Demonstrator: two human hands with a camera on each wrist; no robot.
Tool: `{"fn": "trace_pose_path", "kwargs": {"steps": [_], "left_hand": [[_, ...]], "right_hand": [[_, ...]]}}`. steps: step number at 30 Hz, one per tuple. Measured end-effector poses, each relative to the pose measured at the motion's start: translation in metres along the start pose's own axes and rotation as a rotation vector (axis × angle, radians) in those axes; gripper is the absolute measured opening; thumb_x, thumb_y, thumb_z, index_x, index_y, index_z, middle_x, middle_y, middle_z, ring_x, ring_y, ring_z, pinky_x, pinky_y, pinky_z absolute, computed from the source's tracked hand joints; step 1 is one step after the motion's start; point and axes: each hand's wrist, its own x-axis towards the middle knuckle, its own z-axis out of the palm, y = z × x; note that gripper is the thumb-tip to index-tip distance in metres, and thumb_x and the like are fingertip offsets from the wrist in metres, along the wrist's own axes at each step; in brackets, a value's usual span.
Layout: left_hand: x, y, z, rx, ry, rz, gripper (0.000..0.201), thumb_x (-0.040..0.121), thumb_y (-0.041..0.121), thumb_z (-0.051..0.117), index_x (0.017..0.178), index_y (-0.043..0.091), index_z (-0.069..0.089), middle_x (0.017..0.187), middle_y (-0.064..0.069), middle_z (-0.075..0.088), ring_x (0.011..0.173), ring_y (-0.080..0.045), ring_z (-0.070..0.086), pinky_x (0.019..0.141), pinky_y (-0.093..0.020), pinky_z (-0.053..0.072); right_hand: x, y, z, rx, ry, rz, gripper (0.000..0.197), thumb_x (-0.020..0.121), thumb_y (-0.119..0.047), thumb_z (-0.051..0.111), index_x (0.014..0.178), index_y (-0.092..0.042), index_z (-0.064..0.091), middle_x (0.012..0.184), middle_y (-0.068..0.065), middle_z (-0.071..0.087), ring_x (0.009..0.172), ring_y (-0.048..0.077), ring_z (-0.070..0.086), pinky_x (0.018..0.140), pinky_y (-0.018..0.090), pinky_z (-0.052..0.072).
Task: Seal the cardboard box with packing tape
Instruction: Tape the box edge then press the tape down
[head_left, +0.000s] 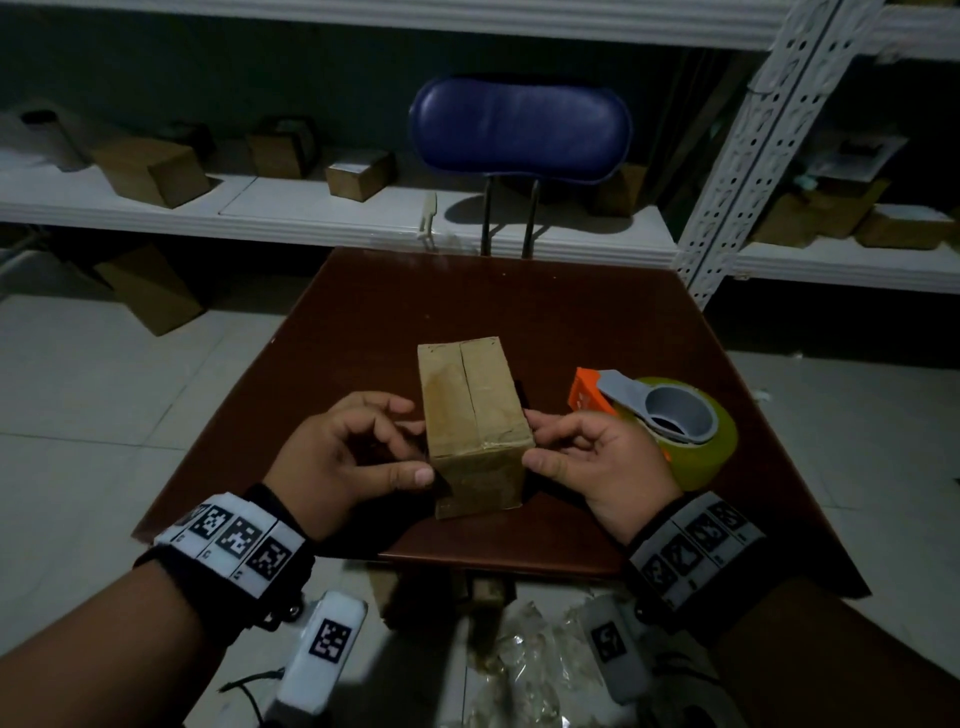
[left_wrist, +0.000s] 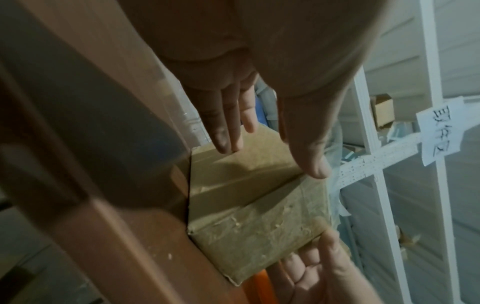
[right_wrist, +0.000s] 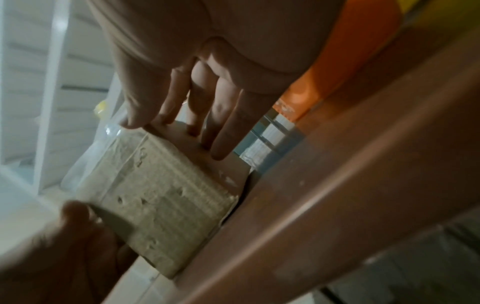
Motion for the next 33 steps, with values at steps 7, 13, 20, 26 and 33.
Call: {"fn": "trace_pose_path", "kwargs": {"steps": [7,13,20,26,33], "left_hand": [[0.001,-0.001,-0.003,-0.062,-0.008,0.006,0.021,0.058,0.014,0.082,0.070,0.001,0.072,0.117,-0.011,0.063,0.106,0.001,0.065,0.085,-0.008,0.048],[0.002,-0.002,-0.003,-0.088,-0.030,-0.016,0.020,0.062,0.013,0.080,0.075,0.000,0.073,0.119,-0.009,0.063,0.105,-0.006,0.068,0.088,-0.013,0.051],[0.005,-0.003,-0.003,-0.088,-0.035,-0.031,0.020,0.063,0.016,0.080,0.076,0.001,0.075,0.116,-0.006,0.065,0.101,-0.007,0.070,0.086,-0.012,0.051],[0.009,-0.009,-0.005,-0.128,-0.027,-0.073,0.020,0.057,0.017,0.084,0.074,0.011,0.076,0.107,-0.006,0.073,0.102,-0.016,0.070,0.092,-0.027,0.055],[0.012,-0.009,-0.005,-0.224,-0.040,-0.108,0.011,0.063,0.012,0.079,0.071,0.005,0.075,0.110,-0.011,0.070,0.098,-0.018,0.071,0.084,-0.020,0.054]], "right_hand": [[0.002,0.001,-0.001,0.092,-0.068,0.111,0.011,0.085,0.007,0.068,0.080,-0.003,0.070,0.120,0.006,0.071,0.118,0.012,0.066,0.076,0.033,0.064],[0.002,0.000,0.000,0.075,-0.077,0.112,0.017,0.089,0.006,0.064,0.076,-0.004,0.068,0.115,0.002,0.073,0.116,0.009,0.066,0.072,0.034,0.063],[0.005,-0.003,0.001,0.061,-0.053,0.117,0.015,0.086,0.004,0.069,0.077,-0.006,0.067,0.119,0.006,0.071,0.105,0.010,0.072,0.065,0.031,0.061],[0.006,0.001,0.006,0.065,0.042,0.108,0.012,0.088,0.006,0.068,0.088,-0.006,0.070,0.103,-0.008,0.077,0.083,0.006,0.074,0.057,0.022,0.057],[0.004,0.008,0.010,0.146,0.071,0.126,0.013,0.090,0.004,0.067,0.084,-0.007,0.066,0.105,-0.005,0.077,0.096,0.009,0.074,0.061,0.024,0.060]]}}
